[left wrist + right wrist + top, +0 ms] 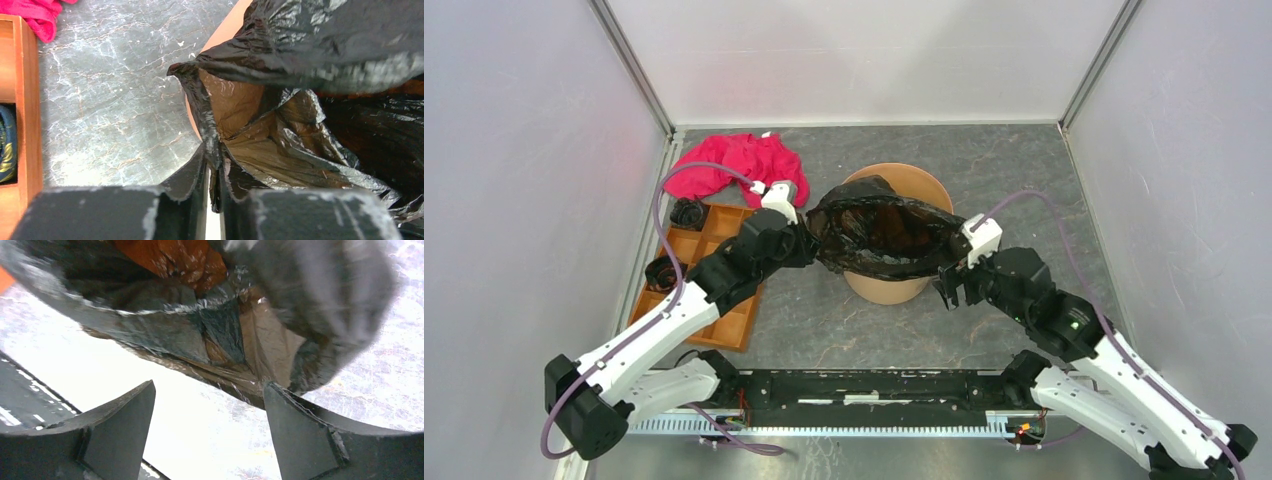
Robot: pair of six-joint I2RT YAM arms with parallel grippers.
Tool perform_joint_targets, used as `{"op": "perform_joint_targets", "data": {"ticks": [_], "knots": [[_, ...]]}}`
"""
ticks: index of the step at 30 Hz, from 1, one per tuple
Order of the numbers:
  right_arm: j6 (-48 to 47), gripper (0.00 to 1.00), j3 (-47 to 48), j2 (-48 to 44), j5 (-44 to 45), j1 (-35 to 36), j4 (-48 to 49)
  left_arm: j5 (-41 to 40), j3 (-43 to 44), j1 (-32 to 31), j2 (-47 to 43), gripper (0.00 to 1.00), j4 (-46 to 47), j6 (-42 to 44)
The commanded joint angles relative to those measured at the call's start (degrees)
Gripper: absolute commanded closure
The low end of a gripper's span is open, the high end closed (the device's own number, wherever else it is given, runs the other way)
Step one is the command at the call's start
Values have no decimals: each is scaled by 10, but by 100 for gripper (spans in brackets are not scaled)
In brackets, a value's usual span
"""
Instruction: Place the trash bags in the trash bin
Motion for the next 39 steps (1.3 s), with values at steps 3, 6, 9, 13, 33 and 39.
{"op": "perform_joint_targets", "data": {"ticks": [3,6,9,13,33,39], "knots": [[31,12,112,-27,-5,-1,-82,-10,27,2,-31,74,-49,32],[32,12,141,-29,31,-1,-97,-21,43,2,-58,62,-86,40],[26,12,158,-31,86,-1,-97,-41,66,2,-93,41,-125,49],[-6,11,180,-19,131,-2,-54,-74,95,2,-123,16,-156,74],[-137,31,207,125,105,-1,141,-24,253,24,79,14,-79,223],[-150,34,232,154,95,-2,140,37,264,90,108,23,-55,212]]}}
